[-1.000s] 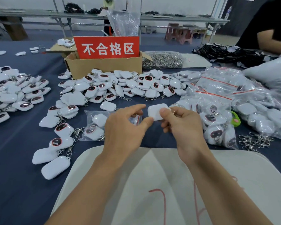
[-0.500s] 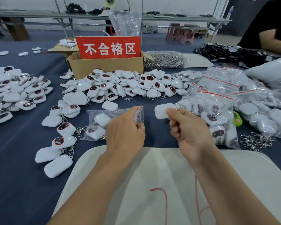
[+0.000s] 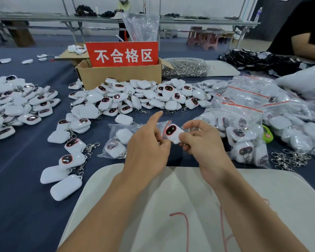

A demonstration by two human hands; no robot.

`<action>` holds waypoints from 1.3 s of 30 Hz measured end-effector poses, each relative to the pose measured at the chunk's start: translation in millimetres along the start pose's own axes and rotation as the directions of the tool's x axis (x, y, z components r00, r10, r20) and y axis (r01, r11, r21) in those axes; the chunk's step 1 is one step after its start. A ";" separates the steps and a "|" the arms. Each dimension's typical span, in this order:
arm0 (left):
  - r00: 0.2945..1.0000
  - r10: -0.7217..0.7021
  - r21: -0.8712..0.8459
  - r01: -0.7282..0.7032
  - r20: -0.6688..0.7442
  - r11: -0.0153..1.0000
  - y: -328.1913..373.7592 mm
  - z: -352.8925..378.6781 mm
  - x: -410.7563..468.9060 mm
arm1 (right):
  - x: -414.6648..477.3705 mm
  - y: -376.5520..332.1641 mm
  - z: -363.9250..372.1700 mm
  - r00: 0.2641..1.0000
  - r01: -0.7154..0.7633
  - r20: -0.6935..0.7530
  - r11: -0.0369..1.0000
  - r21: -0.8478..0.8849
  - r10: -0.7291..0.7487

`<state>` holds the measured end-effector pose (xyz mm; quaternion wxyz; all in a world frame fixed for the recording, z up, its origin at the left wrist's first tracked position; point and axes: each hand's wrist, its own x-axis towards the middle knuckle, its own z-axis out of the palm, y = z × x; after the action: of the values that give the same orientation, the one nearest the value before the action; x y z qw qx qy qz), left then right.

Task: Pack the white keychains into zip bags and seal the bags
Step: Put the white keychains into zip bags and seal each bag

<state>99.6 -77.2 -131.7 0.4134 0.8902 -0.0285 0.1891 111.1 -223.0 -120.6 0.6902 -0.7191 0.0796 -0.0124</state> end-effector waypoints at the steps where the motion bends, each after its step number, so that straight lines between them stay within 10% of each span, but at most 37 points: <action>1: 1.000 -0.022 0.003 0.022 0.002 1.000 -0.4 0.1 0.3 | 0.3 0.5 -0.4 1.000 0.002 0.012 1.000 -0.013 -0.002; 7: 1.000 0.016 -0.034 -0.017 -0.009 0.999 5.2 -4.1 -2.1 | -3.7 1.2 0.4 0.998 0.042 0.048 0.992 -0.117 -0.037; 12: 0.986 0.168 -0.072 -0.169 -0.016 0.983 11.7 -7.4 -4.6 | -7.7 -0.9 9.3 0.916 0.018 0.400 0.999 -0.039 -0.001; 20: 0.992 0.118 -0.056 -0.115 0.046 0.992 8.2 -3.8 -3.9 | -1.1 10.6 5.0 0.953 0.176 0.278 0.969 -0.176 -0.123; 24: 0.991 0.122 -0.105 -0.128 -0.058 0.986 6.5 -9.6 -0.9 | 1.3 0.2 2.3 0.824 0.226 0.563 0.948 -0.223 -0.064; 31: 0.786 -0.152 -0.327 -0.068 -0.600 0.942 3.8 -32.2 14.2 | 5.6 7.4 6.8 0.971 0.237 -0.008 0.963 -0.127 -0.240; 34: 0.719 0.021 -0.153 -0.176 -0.695 0.972 2.4 -41.9 14.5 | 7.3 14.2 8.4 0.975 0.201 -0.047 0.954 -0.224 -0.217; 36: 0.790 0.154 -0.045 -0.224 -0.594 0.974 2.8 -34.0 9.1 | 5.3 16.7 17.1 0.961 0.249 -0.025 0.900 -0.358 -0.275; 39: 0.992 0.096 0.049 -0.092 -0.086 0.995 5.1 -9.7 0.6 | 8.1 8.6 29.3 0.866 0.456 -0.009 0.797 -0.397 -0.500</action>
<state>96.0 -73.2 -122.1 0.3848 0.8877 -0.0480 0.2483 122.0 -195.3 -131.3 0.5054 -0.8342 -0.0648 -0.2111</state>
